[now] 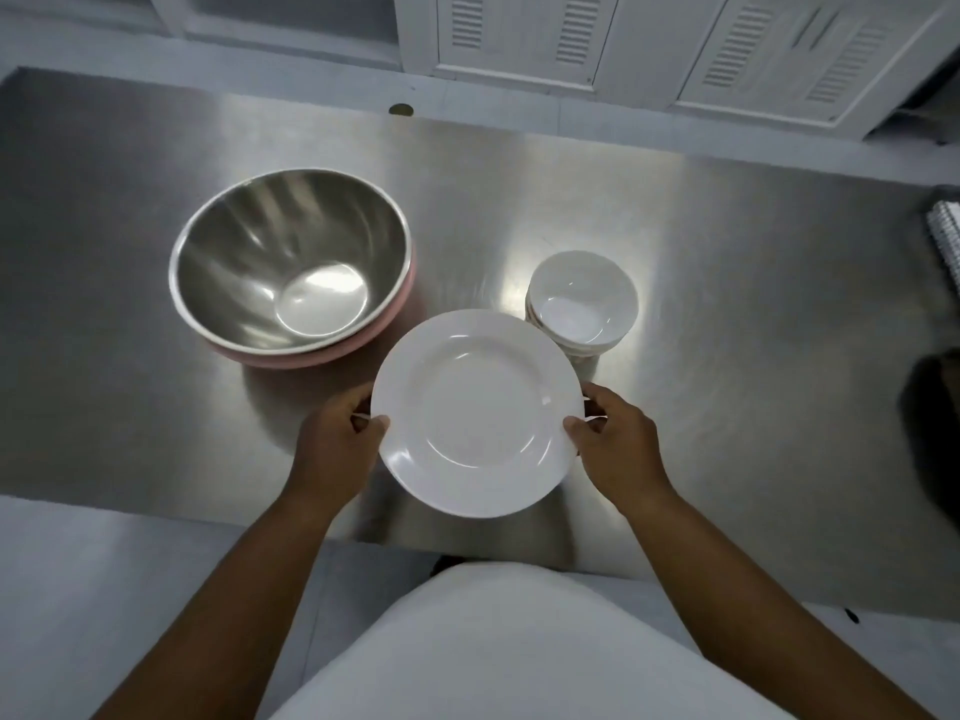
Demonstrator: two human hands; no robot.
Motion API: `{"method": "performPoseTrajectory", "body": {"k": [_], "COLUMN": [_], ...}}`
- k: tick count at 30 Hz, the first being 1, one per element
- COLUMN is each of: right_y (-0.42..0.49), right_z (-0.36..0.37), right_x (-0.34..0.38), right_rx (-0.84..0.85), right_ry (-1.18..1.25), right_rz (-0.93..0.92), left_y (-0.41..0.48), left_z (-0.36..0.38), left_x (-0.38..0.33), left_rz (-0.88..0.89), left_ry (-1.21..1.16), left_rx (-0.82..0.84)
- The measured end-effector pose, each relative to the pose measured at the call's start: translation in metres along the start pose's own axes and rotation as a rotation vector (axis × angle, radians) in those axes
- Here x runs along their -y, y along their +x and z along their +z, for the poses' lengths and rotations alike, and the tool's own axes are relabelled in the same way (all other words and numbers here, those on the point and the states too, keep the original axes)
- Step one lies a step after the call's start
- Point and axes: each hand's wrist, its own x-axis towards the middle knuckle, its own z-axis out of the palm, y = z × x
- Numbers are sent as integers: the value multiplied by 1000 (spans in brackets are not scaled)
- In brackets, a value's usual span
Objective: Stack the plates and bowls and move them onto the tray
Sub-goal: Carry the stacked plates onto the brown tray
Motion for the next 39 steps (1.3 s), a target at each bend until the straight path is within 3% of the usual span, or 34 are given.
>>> {"method": "performPoseTrajectory", "body": {"k": [9, 17, 23, 39], "right_y": [0, 6, 5, -2], "right_z": [-51, -133, -221, -463], "right_x": [3, -37, -93, -306], "right_rx": [-200, -336, -447, -770], "right_ry": [112, 172, 192, 219], "right_rz": [22, 101, 171, 509], "left_y": [18, 28, 19, -34], "left_z": [12, 87, 190, 547], "left_x": [-77, -146, -207, -367], "left_rz": [192, 234, 312, 482], "left_ry": [-11, 51, 158, 326], "left_rx": [92, 258, 352, 854]}}
